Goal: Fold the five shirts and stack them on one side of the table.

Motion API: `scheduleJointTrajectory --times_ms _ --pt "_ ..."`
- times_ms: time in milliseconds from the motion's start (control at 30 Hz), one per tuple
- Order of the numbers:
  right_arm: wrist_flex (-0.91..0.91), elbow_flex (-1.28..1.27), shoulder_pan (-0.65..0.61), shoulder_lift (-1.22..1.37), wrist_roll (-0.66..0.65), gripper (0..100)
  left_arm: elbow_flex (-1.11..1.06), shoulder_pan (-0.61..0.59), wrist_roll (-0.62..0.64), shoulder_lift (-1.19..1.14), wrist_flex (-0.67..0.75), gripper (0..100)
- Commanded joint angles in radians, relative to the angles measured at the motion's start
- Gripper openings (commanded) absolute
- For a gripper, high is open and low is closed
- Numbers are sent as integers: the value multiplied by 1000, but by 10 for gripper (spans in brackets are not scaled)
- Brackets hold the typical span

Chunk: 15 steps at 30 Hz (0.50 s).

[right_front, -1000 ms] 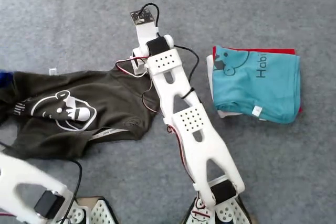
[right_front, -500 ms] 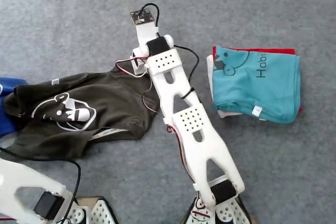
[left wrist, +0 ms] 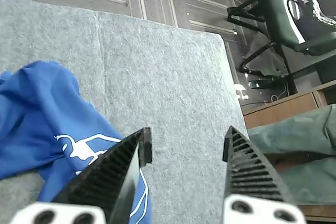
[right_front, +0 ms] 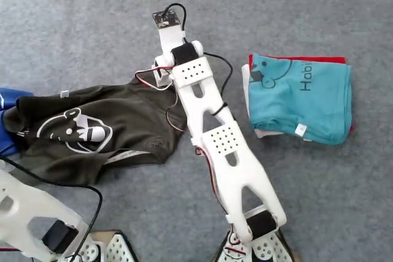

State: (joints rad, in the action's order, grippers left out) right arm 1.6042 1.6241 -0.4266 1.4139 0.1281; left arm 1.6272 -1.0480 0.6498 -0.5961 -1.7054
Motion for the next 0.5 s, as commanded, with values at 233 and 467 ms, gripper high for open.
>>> scheduleJointTrajectory --times_ms 233,467 --pt "-23 48 -3 -4 2 262 -127 177 -75 -180 109 238" --pt "-23 48 -2 -4 2 262 -312 136 -75 -506 374 238"
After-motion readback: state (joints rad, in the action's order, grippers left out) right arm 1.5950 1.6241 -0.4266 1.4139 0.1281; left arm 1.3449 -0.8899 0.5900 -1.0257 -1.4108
